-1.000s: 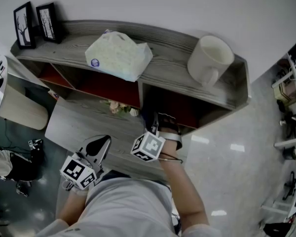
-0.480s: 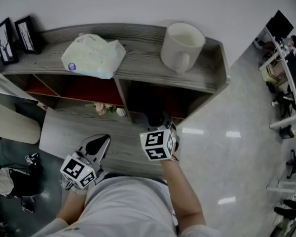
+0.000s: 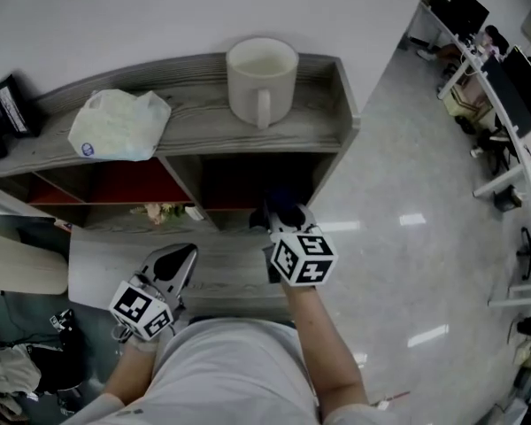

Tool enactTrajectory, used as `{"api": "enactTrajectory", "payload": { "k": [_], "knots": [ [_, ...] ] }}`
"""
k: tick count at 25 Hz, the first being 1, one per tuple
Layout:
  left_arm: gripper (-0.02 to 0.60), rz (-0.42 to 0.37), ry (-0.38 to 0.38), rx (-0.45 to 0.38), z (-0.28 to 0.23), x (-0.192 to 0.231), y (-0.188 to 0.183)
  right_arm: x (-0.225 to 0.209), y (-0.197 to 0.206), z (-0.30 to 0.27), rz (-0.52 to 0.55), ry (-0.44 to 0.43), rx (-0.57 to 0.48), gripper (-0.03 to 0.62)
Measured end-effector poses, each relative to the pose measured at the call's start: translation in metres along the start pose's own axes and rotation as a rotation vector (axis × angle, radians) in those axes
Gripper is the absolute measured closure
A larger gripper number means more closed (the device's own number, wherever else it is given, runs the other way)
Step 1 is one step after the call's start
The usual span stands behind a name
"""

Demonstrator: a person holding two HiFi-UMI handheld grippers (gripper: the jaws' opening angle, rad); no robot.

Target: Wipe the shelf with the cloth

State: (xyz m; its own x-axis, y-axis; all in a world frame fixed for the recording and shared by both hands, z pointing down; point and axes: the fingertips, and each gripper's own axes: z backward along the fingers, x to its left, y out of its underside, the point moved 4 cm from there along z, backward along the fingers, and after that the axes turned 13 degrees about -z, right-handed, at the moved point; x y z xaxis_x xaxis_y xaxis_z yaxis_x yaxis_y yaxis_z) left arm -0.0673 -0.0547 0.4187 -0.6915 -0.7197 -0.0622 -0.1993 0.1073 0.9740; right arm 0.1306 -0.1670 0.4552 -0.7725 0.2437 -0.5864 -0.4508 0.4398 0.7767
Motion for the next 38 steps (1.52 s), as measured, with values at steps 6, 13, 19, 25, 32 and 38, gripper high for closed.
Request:
{"api": "enactTrajectory", "payload": {
  "k": [6,13,19,25,32,38],
  "knots": [
    [0.568,-0.013,0.032,0.005,-0.012,-0.001,-0.005,-0.033,-0.005,0.007,-0.370,0.011,-0.115,0.485],
    [0.568,-0.003,0.021,0.018,-0.010,0.004,-0.001,-0.045,-0.009,0.006,-0.651,-0.011,-0.236,0.485],
    [0.568,0.004,0.009,0.020,-0.006,0.007,0.002,-0.057,-0.006,0.002,-0.825,-0.019,-0.315,0.485],
    [0.568,0.010,-0.001,0.017,-0.003,0.010,0.004,-0.041,-0.024,0.013,-0.893,-0.046,-0.380,0.491],
    [0.568,0.009,-0.003,0.012,-0.001,0.010,0.004,-0.010,-0.058,0.028,-0.936,-0.157,-0.441,0.493],
    [0.568,0.014,-0.010,0.017,0.000,0.009,0.006,0.020,-0.094,0.045,-0.916,-0.238,-0.509,0.494]
  ]
}}
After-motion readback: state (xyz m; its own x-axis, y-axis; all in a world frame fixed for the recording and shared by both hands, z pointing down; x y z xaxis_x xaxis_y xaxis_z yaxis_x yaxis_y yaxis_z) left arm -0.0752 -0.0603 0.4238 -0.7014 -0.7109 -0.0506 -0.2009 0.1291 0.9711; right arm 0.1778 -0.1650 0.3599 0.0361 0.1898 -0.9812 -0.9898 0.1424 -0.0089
